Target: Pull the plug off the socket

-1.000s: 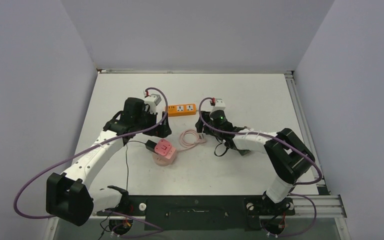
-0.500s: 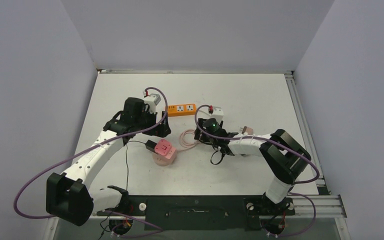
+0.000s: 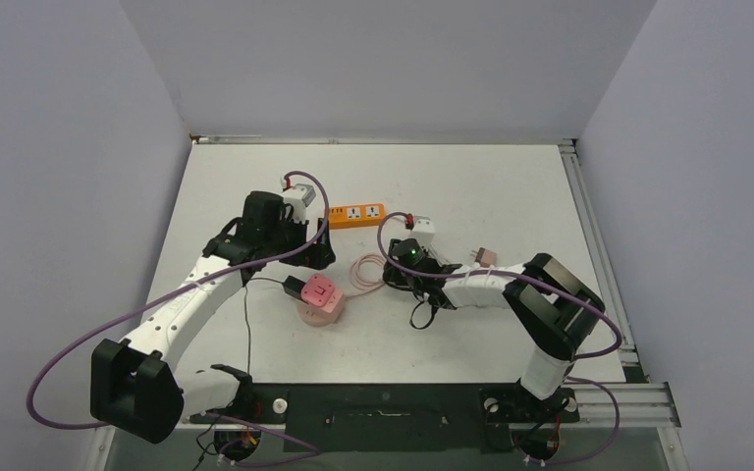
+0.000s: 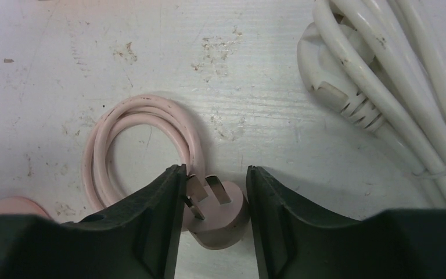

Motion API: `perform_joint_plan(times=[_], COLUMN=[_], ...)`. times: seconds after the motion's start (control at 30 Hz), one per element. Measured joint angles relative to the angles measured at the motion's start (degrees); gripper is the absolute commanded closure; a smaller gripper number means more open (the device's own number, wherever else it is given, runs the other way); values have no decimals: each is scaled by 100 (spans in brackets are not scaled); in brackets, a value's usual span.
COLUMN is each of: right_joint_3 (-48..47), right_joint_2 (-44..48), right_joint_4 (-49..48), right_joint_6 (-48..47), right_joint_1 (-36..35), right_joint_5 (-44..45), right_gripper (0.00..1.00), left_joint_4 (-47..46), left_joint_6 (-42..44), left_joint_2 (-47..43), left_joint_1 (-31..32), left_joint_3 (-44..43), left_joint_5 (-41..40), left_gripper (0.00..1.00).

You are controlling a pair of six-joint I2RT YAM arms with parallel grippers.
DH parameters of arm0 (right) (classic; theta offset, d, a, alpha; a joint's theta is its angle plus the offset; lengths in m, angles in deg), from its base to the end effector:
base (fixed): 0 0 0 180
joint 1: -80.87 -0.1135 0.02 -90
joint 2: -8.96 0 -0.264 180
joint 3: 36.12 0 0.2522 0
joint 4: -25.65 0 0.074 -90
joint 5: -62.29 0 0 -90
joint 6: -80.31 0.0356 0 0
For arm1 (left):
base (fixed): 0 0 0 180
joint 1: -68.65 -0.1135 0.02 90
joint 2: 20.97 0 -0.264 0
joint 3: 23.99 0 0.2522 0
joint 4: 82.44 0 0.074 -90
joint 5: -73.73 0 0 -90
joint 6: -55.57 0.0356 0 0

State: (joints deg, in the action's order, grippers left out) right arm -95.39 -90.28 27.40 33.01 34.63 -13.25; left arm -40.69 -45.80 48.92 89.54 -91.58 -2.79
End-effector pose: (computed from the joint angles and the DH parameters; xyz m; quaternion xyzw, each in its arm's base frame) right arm 0.2393 0.2370 0.1399 0.0235 0.9065 0.2023 0.3700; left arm 0.2393 -0.1002 0.2758 0.1215 0.9074 -0.2115 0.3424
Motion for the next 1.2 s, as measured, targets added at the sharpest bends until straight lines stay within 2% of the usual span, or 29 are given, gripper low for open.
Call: perform_joint_plan(times=[0.1,0.2,0.33,0.57,0.67,0.8,0.93,1.03,1.2], right_joint_3=[2,-2,0,-181,-531,-846,-960,-1016,-1016], right_joint_2=[-48,-79,-85,-315,-608,-907,-940,-905,-509], right_joint_4=[-61,-153,-232,-595,-623,-730,-745,-726,-461], right_joint_6=[17,-2,-271,-1333,-1683,-1825,-1856,-1912,-1941], right_joint_1=[2,7,190,1357,1735,2035,2098,2098,2002], right_joint_5=[50,116,-72,-1231,-1646,-2116,-2210,-2201,-2087], right_gripper=[79,87,88,85,75,42,18,8,4], left_joint_4=[-2,-2,-35,-153,-186,-275,-304,-304,-306], left_joint_6=[0,0,2,2,-9,-87,-243,-358,-605], left_joint_2=[0,0,0,0,0,0,74,249,710], left_joint_1=[0,0,0,0,-4,-92,-374,-608,-946], left_joint_3=[2,2,4,11,13,44,48,48,48], left_joint_5=[0,2,55,402,640,942,1080,1117,1357], left_gripper=[4,4,4,4,4,4,4,4,4])
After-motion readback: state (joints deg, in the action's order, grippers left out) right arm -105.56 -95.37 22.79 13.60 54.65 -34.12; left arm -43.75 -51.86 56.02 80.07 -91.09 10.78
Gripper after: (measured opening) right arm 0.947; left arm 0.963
